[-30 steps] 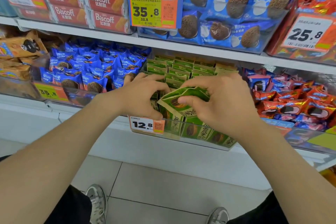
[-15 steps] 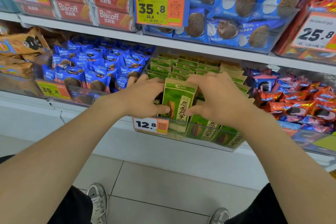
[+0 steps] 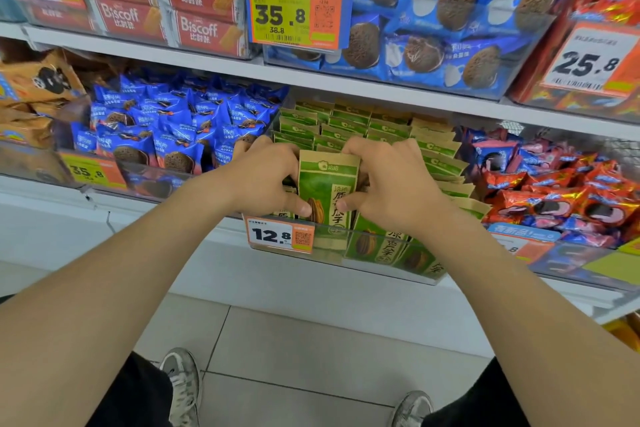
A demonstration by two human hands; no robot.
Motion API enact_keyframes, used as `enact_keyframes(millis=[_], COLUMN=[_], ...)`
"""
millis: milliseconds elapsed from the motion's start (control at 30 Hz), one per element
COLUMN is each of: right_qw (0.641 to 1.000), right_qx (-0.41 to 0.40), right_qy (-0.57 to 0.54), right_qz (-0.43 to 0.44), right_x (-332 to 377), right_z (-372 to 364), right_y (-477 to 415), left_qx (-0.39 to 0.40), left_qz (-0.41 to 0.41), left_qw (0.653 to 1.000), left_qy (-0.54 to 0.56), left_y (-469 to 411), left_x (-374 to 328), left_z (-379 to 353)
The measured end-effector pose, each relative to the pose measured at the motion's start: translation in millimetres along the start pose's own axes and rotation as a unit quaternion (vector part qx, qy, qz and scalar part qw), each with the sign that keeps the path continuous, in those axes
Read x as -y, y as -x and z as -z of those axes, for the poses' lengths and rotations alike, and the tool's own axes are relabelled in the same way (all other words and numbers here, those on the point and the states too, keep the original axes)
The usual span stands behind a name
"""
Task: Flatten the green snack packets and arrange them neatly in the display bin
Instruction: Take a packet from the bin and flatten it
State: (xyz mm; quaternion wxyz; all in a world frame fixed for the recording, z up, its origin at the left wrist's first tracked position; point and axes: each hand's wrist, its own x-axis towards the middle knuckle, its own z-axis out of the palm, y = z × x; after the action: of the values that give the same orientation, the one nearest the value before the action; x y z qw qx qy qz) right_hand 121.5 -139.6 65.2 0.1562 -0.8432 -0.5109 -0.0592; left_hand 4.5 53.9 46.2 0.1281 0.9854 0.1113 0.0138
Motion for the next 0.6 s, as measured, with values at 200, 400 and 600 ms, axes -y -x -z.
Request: enact_keyframes(millis=[200, 400, 600], right_qw=[0.999, 0.991, 0.997], right_qx=[0.009, 0.042, -0.075], right_qy=[0.016, 0.092, -0.021], right_qz=[0.036, 0.093, 0.009], right_x=[3.0, 19.9, -2.9], right_z=[-0.1, -19.4, -5.0], right_y=[20.9, 27.4, 14.2], left_qx=[-0.097, -0.085, -0.113], left_qz=[-0.039, -0.048, -0.033], left_qw=[0.989, 0.994, 0.992], left_qy=[0.105, -0.039, -0.041], left_y=[14.9, 35.2, 37.9], left_x=[-8.4, -22.3, -25.3], left_z=[10.3, -7.0, -14.9])
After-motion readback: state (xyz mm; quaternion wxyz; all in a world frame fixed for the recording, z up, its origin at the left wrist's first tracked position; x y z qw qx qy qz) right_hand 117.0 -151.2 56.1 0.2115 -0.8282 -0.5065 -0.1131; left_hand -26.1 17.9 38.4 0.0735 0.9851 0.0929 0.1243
